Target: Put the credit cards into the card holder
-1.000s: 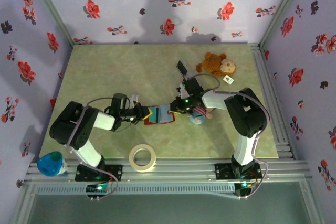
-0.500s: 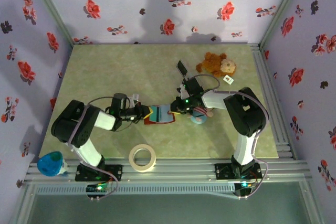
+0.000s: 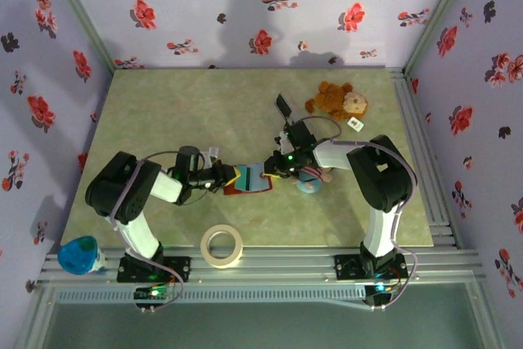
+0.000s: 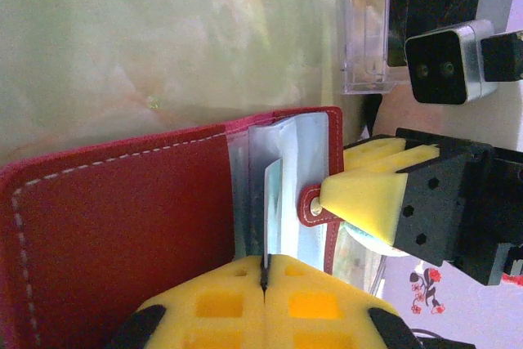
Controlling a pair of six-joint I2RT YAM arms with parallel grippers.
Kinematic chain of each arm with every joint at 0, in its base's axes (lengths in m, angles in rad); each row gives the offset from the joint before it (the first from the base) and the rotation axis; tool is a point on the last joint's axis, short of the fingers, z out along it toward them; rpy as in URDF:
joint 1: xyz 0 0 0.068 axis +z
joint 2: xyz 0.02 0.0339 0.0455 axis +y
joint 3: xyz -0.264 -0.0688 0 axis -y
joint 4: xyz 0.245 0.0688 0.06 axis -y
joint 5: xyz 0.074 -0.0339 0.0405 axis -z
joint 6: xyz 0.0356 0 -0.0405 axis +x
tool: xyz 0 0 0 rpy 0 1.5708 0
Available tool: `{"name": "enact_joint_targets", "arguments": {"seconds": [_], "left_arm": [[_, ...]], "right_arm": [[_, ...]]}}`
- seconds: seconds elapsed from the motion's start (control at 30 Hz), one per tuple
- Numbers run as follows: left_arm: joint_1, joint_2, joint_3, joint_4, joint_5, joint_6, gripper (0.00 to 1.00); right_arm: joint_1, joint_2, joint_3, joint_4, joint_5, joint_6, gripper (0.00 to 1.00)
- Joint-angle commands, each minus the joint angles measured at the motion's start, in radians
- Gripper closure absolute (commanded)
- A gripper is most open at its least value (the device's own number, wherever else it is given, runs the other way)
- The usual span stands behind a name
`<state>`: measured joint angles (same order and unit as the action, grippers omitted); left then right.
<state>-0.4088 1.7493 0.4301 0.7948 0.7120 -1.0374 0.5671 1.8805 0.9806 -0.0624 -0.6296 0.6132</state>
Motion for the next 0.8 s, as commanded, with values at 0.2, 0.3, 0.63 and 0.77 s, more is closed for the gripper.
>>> {"name": "enact_joint_targets", "arguments": {"seconds": [0.2,0.3,0.63,0.77], "left_arm": [[-0.007,0.006,-0.005,0.011,-0.068,0.013,1.0],[-0.009,0.044,-0.012,0.082,-0.069,-0.02,1.0],[-0.01,0.079,-0.07,0.229,-0.138,-0.06,1.0],[-0.022,0.107,-0.077,0.283,-0.151,-0.086,1.0]], "right_arm": [[0.011,0.023,-0.008,0.006,-0.005,0.023,0.81],[0.014,0.023,-0.016,0.017,-0.012,0.028,0.78],[0.017,0.035,-0.012,0.028,-0.029,0.036,0.76],[0.019,0.037,-0.008,0.032,-0.035,0.041,0.73]]}}
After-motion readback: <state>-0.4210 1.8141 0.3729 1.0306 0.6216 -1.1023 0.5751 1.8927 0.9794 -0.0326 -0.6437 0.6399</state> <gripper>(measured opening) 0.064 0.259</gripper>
